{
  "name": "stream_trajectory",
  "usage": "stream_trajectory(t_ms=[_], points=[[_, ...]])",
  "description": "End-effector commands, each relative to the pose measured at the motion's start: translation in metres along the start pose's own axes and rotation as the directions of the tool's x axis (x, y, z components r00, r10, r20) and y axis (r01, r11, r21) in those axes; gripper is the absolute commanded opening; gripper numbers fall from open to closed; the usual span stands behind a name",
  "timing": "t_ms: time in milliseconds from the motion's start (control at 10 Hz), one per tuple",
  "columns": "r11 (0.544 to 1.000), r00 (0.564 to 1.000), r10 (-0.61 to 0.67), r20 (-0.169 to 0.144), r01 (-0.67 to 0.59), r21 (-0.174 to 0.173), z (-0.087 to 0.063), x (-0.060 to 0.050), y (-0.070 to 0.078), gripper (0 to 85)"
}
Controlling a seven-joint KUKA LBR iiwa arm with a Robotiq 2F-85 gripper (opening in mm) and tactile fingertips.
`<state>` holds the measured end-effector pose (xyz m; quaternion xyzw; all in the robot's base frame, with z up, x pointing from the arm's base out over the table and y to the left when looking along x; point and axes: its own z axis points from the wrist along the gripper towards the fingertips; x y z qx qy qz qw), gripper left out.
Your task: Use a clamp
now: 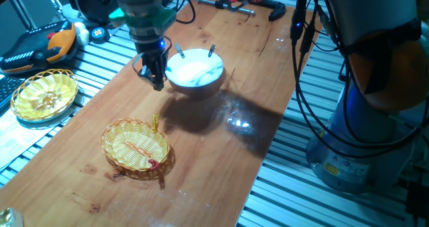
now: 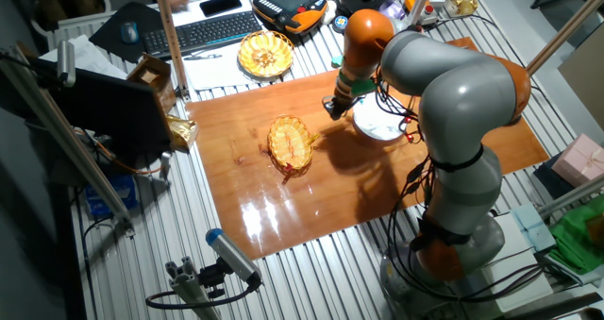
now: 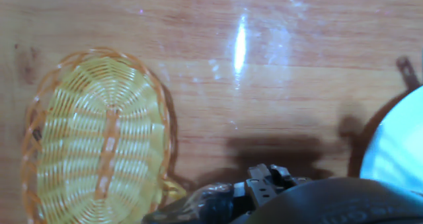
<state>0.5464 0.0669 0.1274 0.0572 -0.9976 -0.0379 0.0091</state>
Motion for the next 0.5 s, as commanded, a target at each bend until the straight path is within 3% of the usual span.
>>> stream_trajectory(t_ms=[0, 400], points=[[1.000, 1.000, -0.006, 0.000, 0.006, 0.009, -0.0006, -0.0001, -0.0013, 0.7], [1.000, 1.000, 0.006, 0.018, -0.006, 0.006, 0.0001, -0.0046, 0.0040, 0.7]])
